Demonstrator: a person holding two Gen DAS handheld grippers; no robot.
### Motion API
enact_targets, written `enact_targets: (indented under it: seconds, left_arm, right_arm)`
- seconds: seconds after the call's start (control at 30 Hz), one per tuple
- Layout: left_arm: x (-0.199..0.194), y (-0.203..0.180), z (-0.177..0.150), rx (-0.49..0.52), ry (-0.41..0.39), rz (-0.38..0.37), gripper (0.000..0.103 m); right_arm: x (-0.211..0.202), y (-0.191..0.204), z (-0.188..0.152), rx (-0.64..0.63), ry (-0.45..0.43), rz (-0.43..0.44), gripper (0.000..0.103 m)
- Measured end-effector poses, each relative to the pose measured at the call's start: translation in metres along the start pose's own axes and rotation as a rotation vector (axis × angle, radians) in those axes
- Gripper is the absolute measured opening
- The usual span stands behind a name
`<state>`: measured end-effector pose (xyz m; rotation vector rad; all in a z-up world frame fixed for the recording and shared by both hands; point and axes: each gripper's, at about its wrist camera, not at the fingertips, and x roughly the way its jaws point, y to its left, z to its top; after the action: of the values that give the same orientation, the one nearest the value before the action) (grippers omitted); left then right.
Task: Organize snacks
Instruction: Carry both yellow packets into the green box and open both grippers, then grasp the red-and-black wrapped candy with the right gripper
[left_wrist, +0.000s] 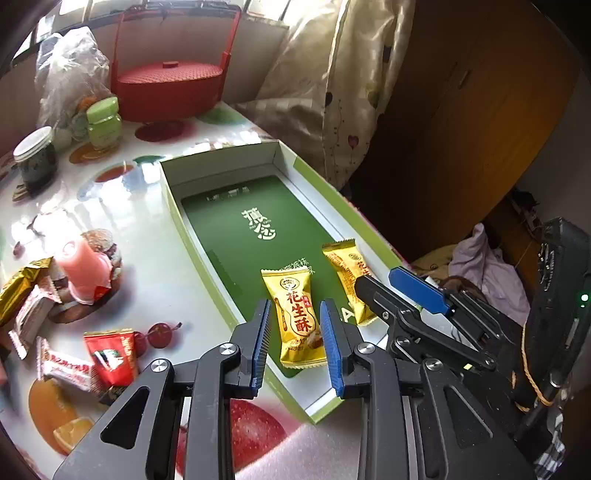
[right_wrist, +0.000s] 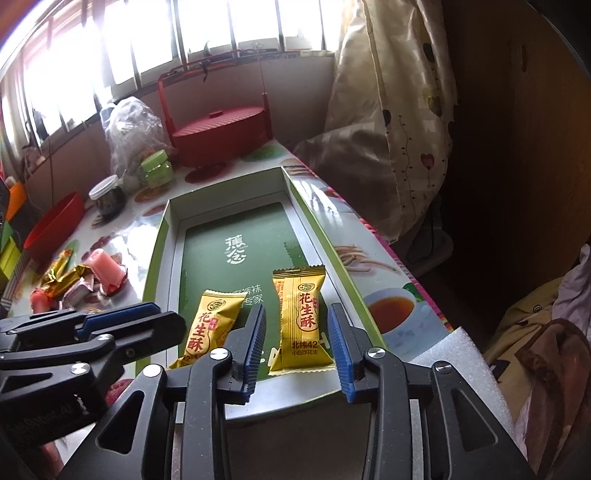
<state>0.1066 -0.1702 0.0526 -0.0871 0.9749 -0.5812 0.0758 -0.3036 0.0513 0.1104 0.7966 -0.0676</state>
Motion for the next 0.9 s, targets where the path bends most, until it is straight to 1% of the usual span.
enact_targets:
  seconds: [0.03,0.07,0.1,0.17,0.3,0.5,0.57,0.63,0.7,0.9]
  left_arm:
    - [-0.005,0.001,-0.001,-0.005,-0.008,0.001,0.030]
    - [-0.008,0.002,-0.001,-0.007,-0.015,0.003,0.033]
    - [-0.013,0.003,-0.001,-0.007,-0.025,0.007,0.041]
    - [-0.020,0.005,-0.003,-0.012,-0.036,0.020,0.049]
    - [-0.032,0.012,-0.007,-0.024,-0.053,0.034,0.049]
    - [-0.050,0.024,-0.014,-0.029,-0.089,0.084,0.049]
    - [-0.056,0.027,-0.016,-0.024,-0.103,0.112,0.049]
    - [-0.062,0.031,-0.019,-0.022,-0.113,0.131,0.049]
    - [-0.066,0.036,-0.021,-0.035,-0.119,0.130,0.049]
    - [-0.081,0.051,-0.026,-0.066,-0.153,0.171,0.050]
  right_arm:
    - [-0.002,0.000,0.000,0.004,-0.005,-0.001,0.037]
    - [-0.004,0.000,0.000,0.008,-0.009,0.001,0.038]
    - [-0.006,0.000,0.000,0.011,-0.011,0.003,0.038]
    - [-0.011,0.001,0.000,0.017,-0.019,0.007,0.038]
    - [-0.018,0.007,0.000,0.015,-0.037,0.030,0.039]
    - [-0.027,0.024,0.000,-0.009,-0.053,0.069,0.040]
    - [-0.029,0.031,0.001,-0.021,-0.058,0.081,0.041]
    - [-0.031,0.038,0.001,-0.028,-0.061,0.093,0.042]
    - [-0.033,0.041,0.002,-0.032,-0.062,0.104,0.045]
    - [-0.036,0.058,0.003,-0.053,-0.072,0.142,0.049]
